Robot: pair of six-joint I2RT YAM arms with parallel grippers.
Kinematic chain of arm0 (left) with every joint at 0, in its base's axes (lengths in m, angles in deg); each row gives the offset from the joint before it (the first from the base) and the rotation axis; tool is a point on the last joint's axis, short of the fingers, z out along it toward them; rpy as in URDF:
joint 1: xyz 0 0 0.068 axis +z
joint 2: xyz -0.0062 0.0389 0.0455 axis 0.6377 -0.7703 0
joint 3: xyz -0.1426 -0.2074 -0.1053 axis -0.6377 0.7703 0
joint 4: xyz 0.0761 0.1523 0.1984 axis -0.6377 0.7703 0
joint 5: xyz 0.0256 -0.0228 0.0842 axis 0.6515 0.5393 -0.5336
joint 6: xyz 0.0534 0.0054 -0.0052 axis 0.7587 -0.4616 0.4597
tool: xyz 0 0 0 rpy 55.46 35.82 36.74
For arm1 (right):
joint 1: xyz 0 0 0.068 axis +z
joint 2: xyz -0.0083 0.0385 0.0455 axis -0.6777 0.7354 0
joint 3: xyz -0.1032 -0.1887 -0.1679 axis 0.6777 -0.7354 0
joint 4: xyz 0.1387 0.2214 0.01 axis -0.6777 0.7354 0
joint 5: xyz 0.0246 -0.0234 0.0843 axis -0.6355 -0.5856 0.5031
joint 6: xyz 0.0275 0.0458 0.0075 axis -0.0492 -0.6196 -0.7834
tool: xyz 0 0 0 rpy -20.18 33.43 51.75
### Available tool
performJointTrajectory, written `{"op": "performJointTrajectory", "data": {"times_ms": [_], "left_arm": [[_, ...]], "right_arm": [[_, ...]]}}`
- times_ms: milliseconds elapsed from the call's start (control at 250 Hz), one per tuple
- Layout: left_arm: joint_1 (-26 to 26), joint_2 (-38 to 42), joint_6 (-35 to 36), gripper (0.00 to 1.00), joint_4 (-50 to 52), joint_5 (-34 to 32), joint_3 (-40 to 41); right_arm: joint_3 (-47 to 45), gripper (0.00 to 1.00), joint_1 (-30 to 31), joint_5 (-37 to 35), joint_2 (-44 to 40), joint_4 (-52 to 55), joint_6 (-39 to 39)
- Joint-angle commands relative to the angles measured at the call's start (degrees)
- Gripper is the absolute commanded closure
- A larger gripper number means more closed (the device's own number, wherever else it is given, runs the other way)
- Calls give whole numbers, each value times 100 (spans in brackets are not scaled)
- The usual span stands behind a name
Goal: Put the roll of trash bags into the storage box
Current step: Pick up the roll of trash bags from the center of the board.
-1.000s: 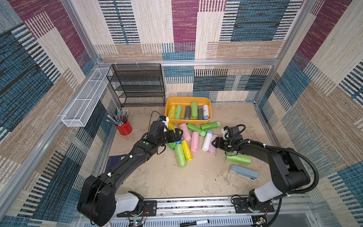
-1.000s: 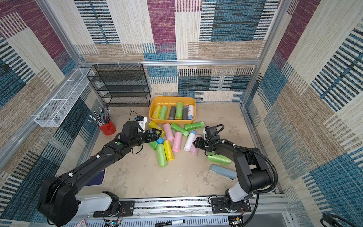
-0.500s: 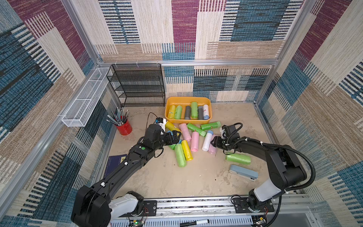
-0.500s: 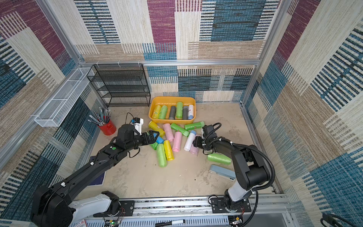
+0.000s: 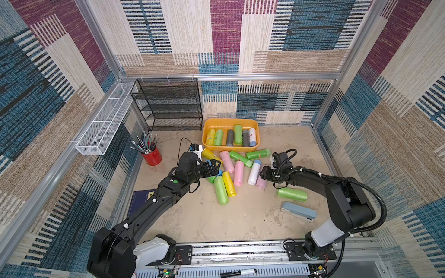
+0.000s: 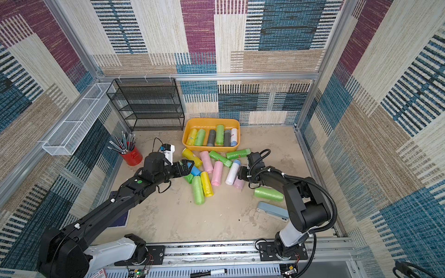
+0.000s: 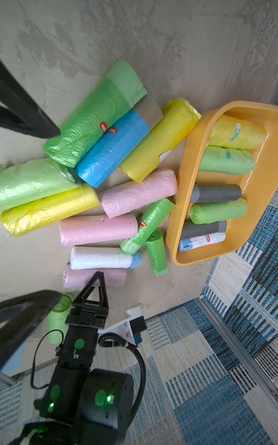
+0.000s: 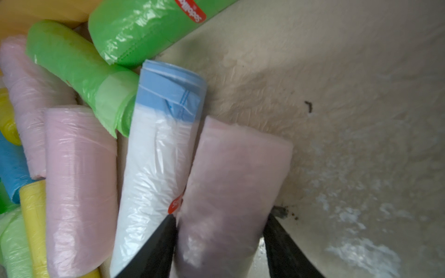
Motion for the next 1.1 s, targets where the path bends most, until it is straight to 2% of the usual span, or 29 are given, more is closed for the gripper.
{"op": "performJointTrajectory", "data": {"times_ms": [0,484,1092], "left_arm": [[2,-34,146,2,48,-11,-11],[2,-140,167,1,55,36,19],[3,-141,169,1,127,-33,39]], "right_arm": [[-3,41,13,-182,38,118,55],[-13,43,49,25,293,-48,-2],[-81,55,49,592,-93,-349,-184]]}}
